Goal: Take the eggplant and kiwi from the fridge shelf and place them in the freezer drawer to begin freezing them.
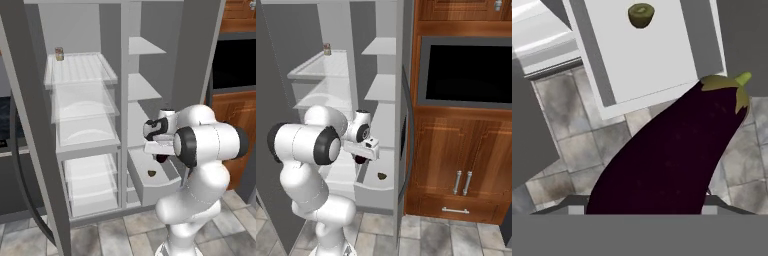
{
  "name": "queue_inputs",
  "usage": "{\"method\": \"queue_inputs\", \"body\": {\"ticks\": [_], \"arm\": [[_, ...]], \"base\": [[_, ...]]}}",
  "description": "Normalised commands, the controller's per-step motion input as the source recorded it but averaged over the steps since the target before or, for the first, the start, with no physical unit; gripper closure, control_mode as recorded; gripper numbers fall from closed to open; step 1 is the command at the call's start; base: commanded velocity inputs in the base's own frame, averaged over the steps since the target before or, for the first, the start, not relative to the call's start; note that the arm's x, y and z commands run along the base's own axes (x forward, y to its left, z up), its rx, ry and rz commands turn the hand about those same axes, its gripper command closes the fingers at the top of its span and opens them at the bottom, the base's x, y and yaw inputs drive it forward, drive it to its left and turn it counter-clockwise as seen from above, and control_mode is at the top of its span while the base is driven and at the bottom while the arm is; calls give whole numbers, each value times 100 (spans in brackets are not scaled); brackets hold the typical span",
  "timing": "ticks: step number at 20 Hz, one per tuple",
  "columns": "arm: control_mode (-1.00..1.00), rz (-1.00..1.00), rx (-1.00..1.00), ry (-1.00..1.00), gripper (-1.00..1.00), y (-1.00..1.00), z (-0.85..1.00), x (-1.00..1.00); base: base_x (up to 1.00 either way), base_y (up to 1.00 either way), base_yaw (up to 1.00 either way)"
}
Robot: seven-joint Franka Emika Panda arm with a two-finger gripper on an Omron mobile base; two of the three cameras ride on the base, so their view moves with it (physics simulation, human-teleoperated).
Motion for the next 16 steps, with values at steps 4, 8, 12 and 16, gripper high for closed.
{"method": "queue_inputs", "body": {"ticks": [4, 8, 12, 16], "arm": [[-100, 0, 0, 0, 100, -19, -67, 15], [-100, 0, 0, 0, 100, -11, -61, 33], [-100, 0, 0, 0, 100, -10, -67, 35], [-100, 0, 0, 0, 100, -13, -46, 46]], "base": [[0, 0, 0], [0, 0, 0], [0, 0, 0], [0, 0, 0]]}}
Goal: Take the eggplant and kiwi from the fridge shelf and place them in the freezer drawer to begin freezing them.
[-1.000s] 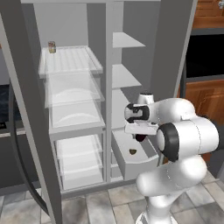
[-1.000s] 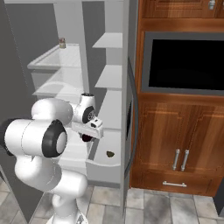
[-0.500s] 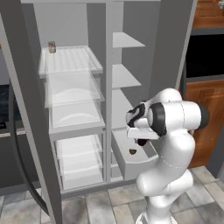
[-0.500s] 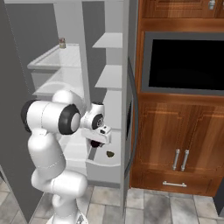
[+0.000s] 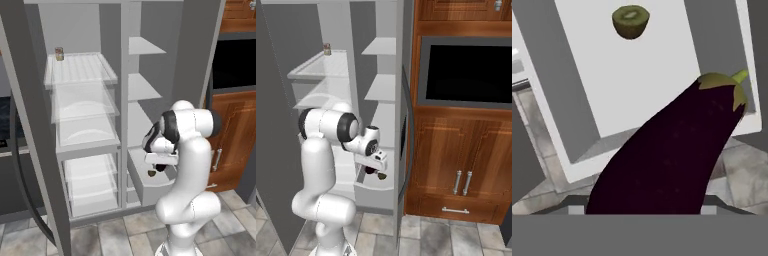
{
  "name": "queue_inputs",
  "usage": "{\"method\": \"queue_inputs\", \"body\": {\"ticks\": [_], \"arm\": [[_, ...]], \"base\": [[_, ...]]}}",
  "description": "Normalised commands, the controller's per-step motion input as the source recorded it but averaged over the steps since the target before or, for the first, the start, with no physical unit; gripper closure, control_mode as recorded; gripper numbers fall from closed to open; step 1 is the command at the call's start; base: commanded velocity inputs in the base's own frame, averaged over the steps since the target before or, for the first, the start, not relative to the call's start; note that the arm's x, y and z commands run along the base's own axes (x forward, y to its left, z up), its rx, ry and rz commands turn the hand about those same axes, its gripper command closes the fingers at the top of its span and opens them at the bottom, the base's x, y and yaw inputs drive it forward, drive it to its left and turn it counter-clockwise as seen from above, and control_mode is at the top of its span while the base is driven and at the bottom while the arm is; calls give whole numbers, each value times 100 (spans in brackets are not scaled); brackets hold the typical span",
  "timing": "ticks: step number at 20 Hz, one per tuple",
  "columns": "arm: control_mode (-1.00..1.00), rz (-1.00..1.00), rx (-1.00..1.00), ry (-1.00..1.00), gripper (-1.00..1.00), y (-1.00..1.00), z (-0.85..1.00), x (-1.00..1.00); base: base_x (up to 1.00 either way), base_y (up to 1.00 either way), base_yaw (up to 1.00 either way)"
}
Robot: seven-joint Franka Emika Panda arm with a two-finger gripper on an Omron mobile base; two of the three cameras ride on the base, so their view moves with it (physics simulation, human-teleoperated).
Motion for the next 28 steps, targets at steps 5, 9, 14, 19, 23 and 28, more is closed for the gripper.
{"method": "queue_inputs", "body": {"ticks": [5, 9, 14, 19, 23, 28], "arm": [[-100, 0, 0, 0, 100, -9, -48, 47], [-100, 0, 0, -1, 100, -1, -36, 60], [-100, 0, 0, 0, 100, 0, -50, 51], [-100, 0, 0, 0, 100, 0, -58, 45], [-100, 0, 0, 0, 100, 0, -54, 41], [-100, 0, 0, 0, -100, 0, -54, 20]], "base": [[0, 0, 0], [0, 0, 0], [0, 0, 0], [0, 0, 0], [0, 0, 0], [0, 0, 0]]}}
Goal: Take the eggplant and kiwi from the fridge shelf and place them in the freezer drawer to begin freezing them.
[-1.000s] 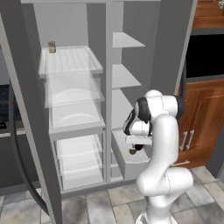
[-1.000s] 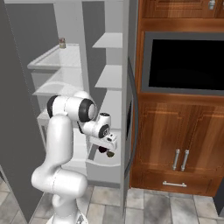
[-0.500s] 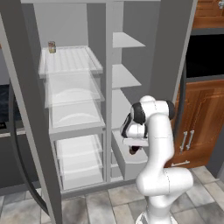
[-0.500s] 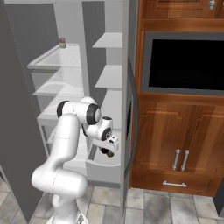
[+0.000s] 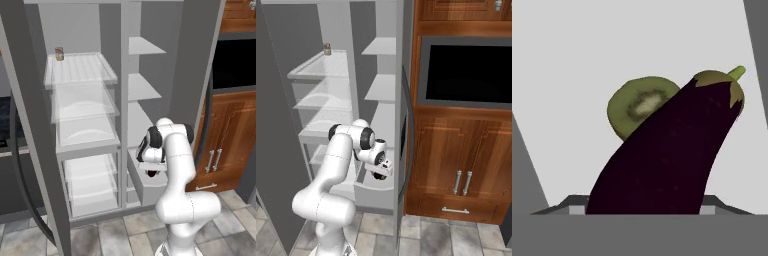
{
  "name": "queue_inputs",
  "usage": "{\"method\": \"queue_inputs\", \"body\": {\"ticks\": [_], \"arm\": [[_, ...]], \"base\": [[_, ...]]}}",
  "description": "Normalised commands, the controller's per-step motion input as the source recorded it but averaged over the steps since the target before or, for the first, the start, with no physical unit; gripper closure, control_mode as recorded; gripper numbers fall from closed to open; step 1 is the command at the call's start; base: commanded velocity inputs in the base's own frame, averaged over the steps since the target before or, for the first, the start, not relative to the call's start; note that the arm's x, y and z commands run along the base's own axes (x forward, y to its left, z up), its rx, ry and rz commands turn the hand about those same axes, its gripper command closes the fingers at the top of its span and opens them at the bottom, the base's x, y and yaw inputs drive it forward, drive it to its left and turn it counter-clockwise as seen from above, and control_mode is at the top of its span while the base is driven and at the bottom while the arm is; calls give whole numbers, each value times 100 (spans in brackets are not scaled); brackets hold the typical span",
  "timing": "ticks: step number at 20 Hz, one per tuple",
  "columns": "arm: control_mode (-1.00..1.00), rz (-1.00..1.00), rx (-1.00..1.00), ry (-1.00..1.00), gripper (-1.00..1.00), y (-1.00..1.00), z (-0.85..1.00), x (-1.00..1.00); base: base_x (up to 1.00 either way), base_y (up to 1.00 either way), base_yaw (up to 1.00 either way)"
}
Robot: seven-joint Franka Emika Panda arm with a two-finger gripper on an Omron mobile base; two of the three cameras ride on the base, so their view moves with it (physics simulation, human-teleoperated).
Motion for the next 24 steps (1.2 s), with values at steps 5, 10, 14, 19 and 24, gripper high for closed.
{"method": "queue_inputs", "body": {"ticks": [5, 10, 14, 19, 24], "arm": [[-100, 0, -1, 0, -100, 0, -6, 6], [-100, 0, 0, 0, -100, 0, 3, 0], [-100, 0, 0, 0, -100, 6, 21, -31], [-100, 0, -1, -12, -100, 26, 49, -58], [-100, -1, -6, -26, -100, 44, 88, -64]], "base": [[0, 0, 0], [0, 0, 0], [0, 0, 0], [0, 0, 0], [0, 0, 0]]}}
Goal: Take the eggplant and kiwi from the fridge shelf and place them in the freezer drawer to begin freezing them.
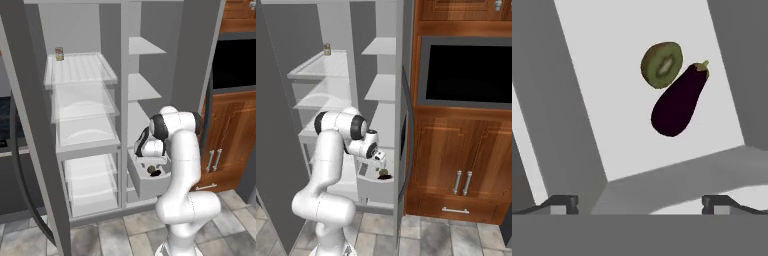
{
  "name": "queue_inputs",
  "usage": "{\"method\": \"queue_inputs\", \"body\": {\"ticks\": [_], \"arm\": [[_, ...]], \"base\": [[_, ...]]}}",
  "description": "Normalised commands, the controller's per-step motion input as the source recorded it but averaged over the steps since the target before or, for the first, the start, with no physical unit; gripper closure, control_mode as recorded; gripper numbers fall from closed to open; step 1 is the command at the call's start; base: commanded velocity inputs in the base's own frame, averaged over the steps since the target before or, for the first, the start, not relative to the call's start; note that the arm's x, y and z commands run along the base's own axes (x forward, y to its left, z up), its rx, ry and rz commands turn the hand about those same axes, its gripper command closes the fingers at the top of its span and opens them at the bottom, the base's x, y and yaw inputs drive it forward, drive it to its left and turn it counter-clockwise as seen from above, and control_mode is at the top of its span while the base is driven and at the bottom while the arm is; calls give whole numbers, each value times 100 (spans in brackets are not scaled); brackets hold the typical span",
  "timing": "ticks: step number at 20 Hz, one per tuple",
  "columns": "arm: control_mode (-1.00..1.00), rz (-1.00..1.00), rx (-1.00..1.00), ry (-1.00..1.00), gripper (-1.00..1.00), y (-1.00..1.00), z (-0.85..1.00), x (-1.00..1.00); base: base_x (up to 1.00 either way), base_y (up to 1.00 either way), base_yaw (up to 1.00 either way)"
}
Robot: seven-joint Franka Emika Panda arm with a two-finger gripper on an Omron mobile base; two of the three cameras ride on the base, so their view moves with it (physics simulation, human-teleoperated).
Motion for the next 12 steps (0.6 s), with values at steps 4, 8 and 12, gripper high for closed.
{"method": "queue_inputs", "body": {"ticks": [4, 8, 12], "arm": [[-100, 0, -11, -39, -100, 50, 100, -97], [-100, 0, -13, -48, -100, 51, 100, -100], [-100, 0, -16, -50, -100, 56, 100, -100]], "base": [[0, 0, 0], [0, 0, 0], [0, 0, 0]]}}
